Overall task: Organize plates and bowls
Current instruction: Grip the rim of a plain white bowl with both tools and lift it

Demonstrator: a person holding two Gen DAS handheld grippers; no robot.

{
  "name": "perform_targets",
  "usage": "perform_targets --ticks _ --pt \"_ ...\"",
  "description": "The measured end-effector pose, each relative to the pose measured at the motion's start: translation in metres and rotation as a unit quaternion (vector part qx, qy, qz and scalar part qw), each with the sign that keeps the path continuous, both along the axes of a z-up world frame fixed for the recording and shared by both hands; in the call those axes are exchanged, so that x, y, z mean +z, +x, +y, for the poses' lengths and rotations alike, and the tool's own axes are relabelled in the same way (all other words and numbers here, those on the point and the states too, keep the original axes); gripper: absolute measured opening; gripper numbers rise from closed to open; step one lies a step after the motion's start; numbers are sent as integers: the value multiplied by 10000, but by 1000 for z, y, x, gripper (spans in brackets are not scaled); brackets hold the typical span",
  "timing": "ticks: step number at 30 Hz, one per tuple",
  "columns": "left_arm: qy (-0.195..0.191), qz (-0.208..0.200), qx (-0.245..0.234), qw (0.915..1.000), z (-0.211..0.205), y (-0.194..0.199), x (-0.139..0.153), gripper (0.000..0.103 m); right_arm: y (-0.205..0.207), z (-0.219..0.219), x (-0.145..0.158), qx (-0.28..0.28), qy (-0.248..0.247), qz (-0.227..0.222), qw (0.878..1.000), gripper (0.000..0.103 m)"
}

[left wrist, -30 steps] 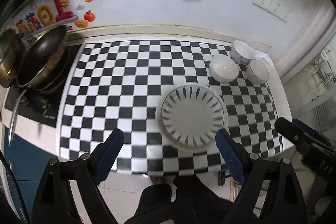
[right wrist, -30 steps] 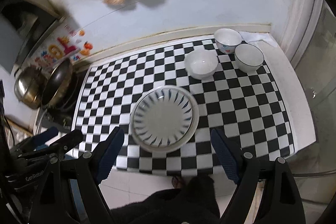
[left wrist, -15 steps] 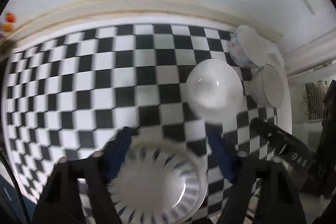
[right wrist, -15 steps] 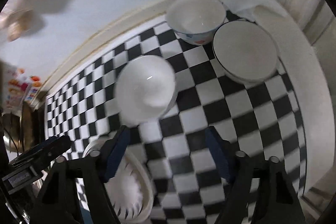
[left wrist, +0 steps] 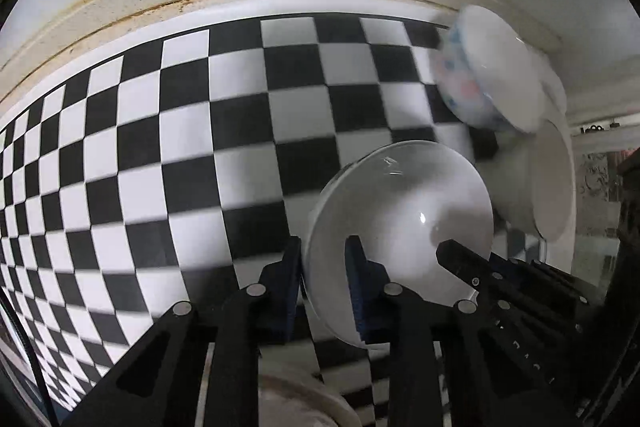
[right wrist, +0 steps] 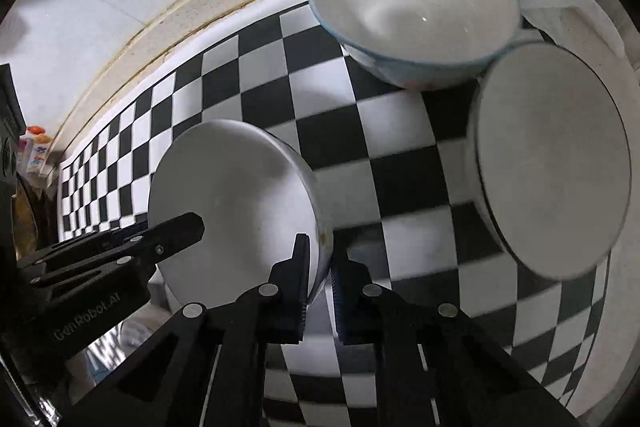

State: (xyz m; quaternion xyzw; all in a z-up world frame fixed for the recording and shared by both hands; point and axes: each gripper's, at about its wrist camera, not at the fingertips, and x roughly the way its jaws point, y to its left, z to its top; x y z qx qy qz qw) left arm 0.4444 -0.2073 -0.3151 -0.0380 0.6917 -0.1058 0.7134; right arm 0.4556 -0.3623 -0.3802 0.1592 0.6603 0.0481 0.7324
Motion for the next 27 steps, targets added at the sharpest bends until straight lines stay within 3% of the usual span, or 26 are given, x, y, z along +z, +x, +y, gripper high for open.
perform_targets --ticks 6,14,22,27 --pt "-130 -82 -229 9996 -20 -61 33 19 -64 -19 27 101 172 -12 9998 12" --pt "-156 242 -562 9980 -57 -110 18 19 -139 -53 23 -49 53 201 9998 12" --pt "33 535 -723 9959 -71 -122 -11 19 -160 -69 -11 -106 12 469 9988 11" --pt "-44 616 -695 9957 -69 -113 3 20 -153 -83 -11 -157 410 739 9963 16"
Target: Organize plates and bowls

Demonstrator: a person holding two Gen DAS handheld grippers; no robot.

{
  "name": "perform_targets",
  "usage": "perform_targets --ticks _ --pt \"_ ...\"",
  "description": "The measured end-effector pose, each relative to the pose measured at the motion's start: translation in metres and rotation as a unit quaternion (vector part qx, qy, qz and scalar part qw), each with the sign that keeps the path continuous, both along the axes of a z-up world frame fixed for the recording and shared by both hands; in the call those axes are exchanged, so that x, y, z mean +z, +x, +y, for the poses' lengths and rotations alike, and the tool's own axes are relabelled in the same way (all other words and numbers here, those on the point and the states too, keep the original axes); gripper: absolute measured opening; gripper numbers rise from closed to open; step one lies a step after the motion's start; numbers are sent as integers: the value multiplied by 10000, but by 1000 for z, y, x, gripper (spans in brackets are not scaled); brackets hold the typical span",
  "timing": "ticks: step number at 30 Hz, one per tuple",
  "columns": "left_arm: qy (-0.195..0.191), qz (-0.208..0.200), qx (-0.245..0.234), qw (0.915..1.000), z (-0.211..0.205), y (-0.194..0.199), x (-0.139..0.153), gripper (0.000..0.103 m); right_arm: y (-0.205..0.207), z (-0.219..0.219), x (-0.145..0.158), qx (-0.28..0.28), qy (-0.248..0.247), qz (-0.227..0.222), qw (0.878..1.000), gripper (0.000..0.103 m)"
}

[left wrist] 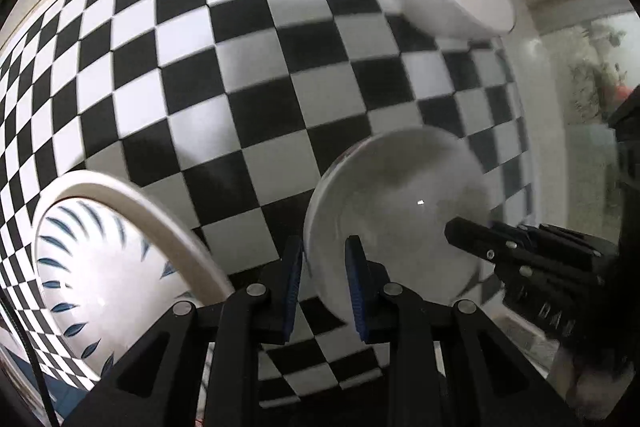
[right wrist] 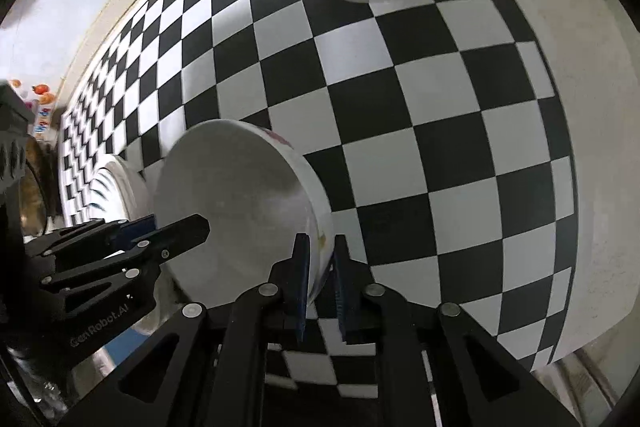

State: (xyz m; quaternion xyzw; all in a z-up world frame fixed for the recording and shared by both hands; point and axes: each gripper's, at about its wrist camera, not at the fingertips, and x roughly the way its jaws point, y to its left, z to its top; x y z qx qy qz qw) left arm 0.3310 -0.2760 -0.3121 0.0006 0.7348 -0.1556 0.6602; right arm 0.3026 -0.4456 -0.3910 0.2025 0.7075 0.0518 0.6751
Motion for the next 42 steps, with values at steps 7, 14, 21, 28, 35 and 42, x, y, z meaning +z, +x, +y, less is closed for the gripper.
perform_targets --ticks 7,14,21,28,35,42 --pt "-421 -697 485 9955 8 67 67 32 36 -72 69 -778 30 -852 9933 42" --pt "-673 -317 313 9967 -55 141 28 32 116 -120 43 -1143 -100 -856 9897 42" --pt "-569 -81 134 9983 -92 162 -3 31 141 -117 9 -1110 -56 -541 9923 29" --pt "-297 -346 -97 9989 -104 159 -10 21 145 -115 -6 -961 -320 -513 9935 9" --pt "-303 -594 -152 9977 -104 145 8 19 130 -107 3 -911 -415 -663 9928 8" --pt "-432 -758 -184 9960 -86 120 43 19 99 -94 42 -847 -377 -994 9907 9"
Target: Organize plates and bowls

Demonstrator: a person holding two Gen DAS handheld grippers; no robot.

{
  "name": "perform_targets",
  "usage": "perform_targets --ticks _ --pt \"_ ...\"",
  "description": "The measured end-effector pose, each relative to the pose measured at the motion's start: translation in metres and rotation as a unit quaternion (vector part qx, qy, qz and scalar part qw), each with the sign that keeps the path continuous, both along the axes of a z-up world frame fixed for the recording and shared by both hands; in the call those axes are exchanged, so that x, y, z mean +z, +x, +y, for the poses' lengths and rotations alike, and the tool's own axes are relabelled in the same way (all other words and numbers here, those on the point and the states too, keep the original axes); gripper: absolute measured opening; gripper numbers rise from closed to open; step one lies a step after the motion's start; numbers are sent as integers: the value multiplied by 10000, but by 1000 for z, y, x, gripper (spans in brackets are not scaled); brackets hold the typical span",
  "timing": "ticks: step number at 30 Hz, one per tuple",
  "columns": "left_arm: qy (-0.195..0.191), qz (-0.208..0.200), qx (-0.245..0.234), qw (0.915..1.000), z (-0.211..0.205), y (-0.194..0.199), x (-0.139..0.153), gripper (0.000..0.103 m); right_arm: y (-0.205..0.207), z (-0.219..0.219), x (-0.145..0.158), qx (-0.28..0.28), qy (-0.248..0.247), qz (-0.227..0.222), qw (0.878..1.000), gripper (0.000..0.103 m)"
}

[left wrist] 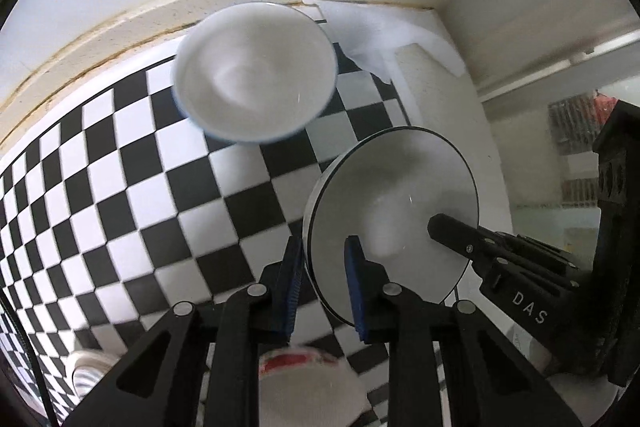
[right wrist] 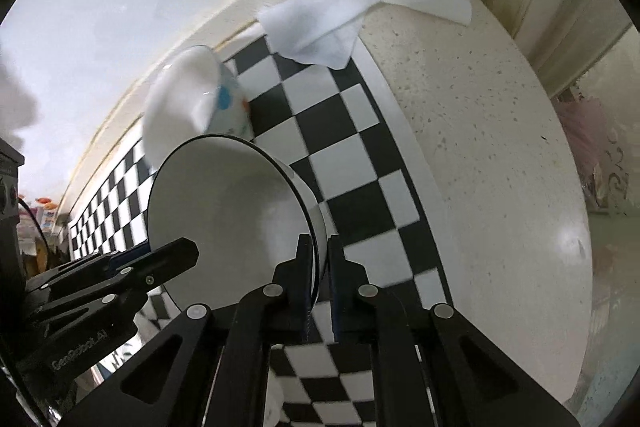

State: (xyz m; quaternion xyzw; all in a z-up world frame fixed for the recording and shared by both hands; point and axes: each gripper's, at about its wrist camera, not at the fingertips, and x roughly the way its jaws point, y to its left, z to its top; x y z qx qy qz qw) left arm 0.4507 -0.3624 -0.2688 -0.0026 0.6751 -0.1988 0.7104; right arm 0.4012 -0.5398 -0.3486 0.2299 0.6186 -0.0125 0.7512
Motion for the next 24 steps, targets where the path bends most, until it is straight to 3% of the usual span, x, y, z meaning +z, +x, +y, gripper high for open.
perform_targets --ticks 5,12,24 --pt "-40 -165 -5 9999 22 -35 30 19 -32 26 25 163 17 -170 9997 9" --pt "-43 -114 21 9999 51 -78 42 19 -83 57 43 388 157 -185 9990 9" --pt "262 308 93 9991 82 -118 2 19 -112 95 -3 708 191 281 9969 9"
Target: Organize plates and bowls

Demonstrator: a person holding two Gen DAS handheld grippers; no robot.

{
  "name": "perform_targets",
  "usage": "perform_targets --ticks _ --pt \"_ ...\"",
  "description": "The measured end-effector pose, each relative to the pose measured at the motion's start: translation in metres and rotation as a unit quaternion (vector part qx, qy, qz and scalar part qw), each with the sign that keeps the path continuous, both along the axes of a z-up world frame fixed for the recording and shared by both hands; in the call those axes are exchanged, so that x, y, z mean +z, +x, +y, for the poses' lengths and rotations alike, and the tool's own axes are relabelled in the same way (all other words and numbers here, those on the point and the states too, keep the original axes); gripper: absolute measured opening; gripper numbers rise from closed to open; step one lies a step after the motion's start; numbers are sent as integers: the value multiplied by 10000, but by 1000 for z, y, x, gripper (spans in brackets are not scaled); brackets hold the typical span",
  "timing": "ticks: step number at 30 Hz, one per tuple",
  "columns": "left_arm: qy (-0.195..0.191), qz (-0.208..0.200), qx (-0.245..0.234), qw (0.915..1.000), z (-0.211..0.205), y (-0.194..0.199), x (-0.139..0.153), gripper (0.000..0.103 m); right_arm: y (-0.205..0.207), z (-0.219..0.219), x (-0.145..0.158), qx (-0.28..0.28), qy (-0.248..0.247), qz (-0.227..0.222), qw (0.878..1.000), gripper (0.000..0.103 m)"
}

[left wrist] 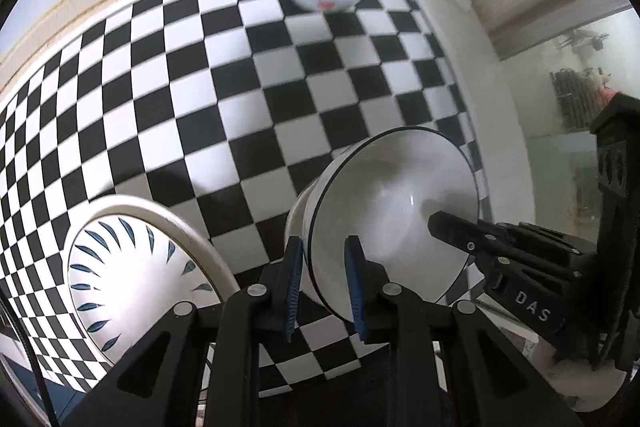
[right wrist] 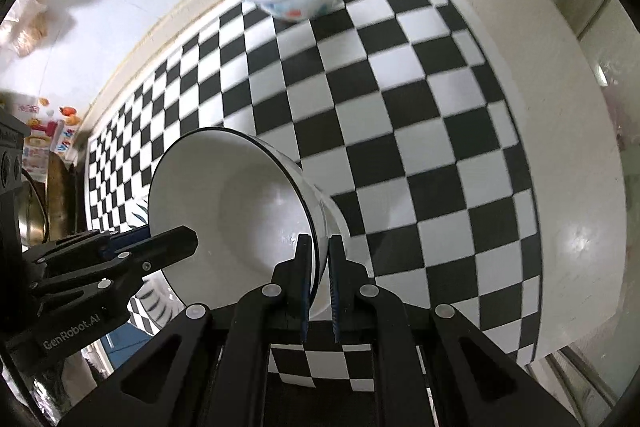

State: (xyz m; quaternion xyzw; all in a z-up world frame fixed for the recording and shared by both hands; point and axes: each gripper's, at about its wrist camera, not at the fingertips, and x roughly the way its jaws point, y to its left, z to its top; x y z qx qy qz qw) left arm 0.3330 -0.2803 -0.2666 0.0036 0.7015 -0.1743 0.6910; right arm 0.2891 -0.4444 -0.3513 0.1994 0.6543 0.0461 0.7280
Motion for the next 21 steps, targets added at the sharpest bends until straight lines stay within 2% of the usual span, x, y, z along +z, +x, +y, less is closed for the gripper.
perform_targets --ticks 8,21 --pt "189 125 -91 9997 -4 -5 -20 19 -2 5 -17 113 -104 185 9997 9" --pt "391 172 -163 9990 -11 -6 -35 19 5 8 -24 148 26 395 9991 13"
